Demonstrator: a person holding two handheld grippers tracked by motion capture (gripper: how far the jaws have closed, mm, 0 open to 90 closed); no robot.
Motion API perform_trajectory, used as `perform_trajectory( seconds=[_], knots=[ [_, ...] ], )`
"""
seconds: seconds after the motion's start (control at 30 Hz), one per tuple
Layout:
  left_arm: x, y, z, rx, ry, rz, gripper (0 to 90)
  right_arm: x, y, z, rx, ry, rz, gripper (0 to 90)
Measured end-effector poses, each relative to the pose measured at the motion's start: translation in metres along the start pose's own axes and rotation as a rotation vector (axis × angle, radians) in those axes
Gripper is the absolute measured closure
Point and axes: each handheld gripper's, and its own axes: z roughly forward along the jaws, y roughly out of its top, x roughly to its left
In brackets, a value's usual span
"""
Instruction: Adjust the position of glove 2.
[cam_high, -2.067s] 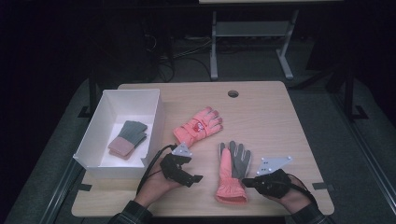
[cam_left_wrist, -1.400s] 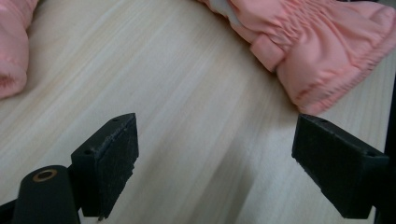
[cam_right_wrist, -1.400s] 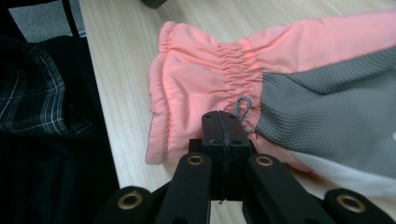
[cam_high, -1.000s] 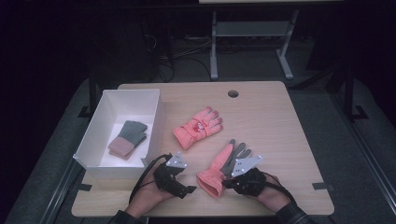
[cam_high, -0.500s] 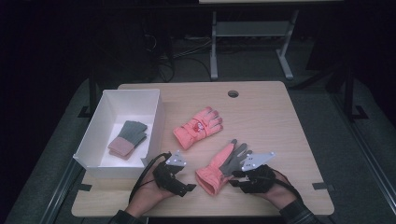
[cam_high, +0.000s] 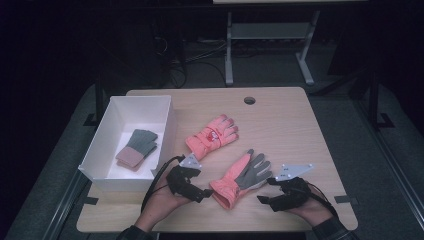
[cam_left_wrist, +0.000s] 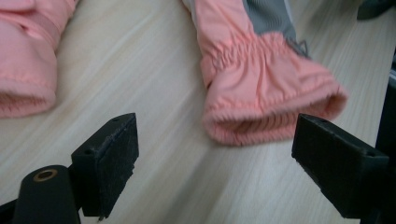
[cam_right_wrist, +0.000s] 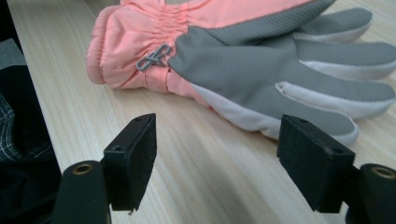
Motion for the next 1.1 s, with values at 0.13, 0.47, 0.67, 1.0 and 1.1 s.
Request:
perform_trajectory(
  seconds=[0.13,0.47,0.67,1.0,1.1],
  knots=[
    [0.0,0.01,0.001,-0.007,-0.002,0.021,14.3,-0.002,-0.005,-0.003,0.003,-0.004,0.013,24.3],
    [0.012,0.037,0.01,-0.03,0.006,0.014,19.2,-0.004,-0.011,-0.008,0.012,-0.025,0.029,19.7],
    [0.023,0.056,0.016,-0.038,0.035,0.021,19.8,-0.006,-0.018,-0.013,0.015,-0.038,0.035,18.5],
    [0.056,0.089,0.03,-0.053,0.149,0.014,23.6,-0.009,-0.025,-0.02,0.01,-0.035,0.045,18.5],
    [0.069,0.096,0.035,-0.059,0.177,0.003,23.8,-0.008,-0.026,-0.02,0.012,-0.028,0.041,18.5]
  ],
)
